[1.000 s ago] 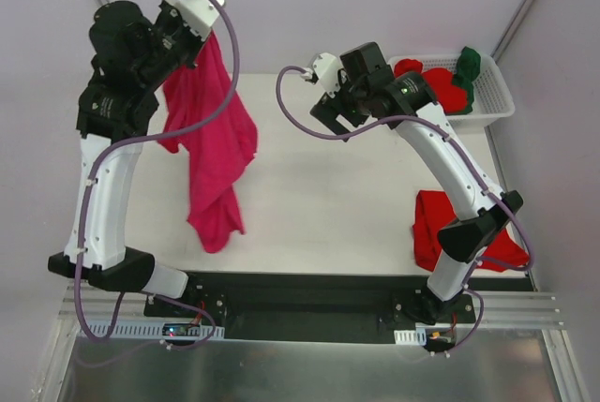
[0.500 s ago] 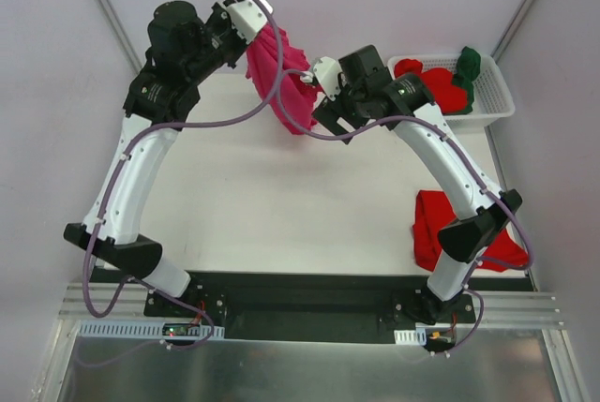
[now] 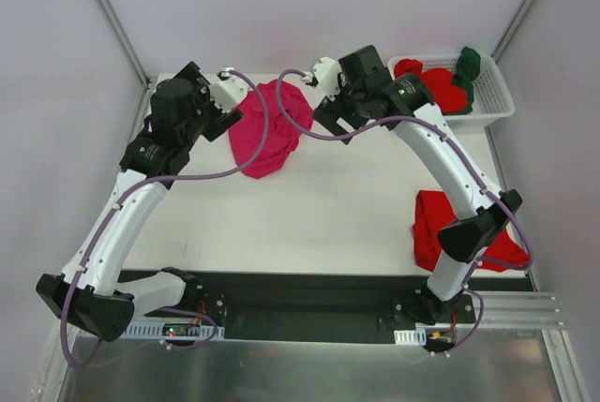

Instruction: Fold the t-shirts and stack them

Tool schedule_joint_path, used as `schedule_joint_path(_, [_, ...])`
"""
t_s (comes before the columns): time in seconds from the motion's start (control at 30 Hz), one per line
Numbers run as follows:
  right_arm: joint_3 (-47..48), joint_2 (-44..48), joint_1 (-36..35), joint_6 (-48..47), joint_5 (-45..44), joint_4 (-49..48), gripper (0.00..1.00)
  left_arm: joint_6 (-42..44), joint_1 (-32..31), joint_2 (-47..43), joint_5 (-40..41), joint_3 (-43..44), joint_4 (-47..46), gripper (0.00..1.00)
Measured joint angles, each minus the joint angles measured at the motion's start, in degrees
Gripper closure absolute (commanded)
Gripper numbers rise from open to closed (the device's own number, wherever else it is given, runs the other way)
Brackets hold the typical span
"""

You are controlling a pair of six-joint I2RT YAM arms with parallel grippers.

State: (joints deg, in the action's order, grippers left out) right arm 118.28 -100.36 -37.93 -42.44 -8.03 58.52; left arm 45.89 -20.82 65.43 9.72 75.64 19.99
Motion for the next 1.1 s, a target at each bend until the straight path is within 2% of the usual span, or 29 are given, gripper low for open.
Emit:
schedule_joint_path(0.1, [0.02,0.00,-0.11,0.00,0.09,0.00,0.00,-0.24,1.86,1.40,1.55,0.39,-1.29,0.01])
schedule_joint_path(0.2, [0.22,0.00,-0.24,-0.04,0.15,0.02,0.00,-1.60,4.83,5.95,2.14,4.55,-2.69,0.01])
schedule_joint_path(0.37, [1.01,0.00,-0.26,-0.70,-0.24,0.09,0.00,-5.05,7.50,22.36,1.16,18.93,-2.86,0.01])
schedule_joint_path(0.53, [0.76,0.46,-0.31,-2.25,-2.43,0.48,0.00,-8.79,6.86,41.72,-4.59,37.22,4.26,0.01])
schedule_joint_path(0.77, [-3.45,6.32,-0.35,-4.37,-6.12,1.55,0.00,-12.26,3.67,60.08,-13.99,49.94,21.62,0.01])
schedule_joint_path(0.93, [-6.64,9.77,-0.35,-5.70,-8.55,1.90,0.00,-13.90,1.97,65.48,-18.36,51.60,29.18,0.01])
schedule_joint_path(1.1, [-8.33,9.99,-0.28,-6.82,-9.73,2.25,0.00,-14.78,1.29,66.58,-20.68,55.15,31.15,0.01])
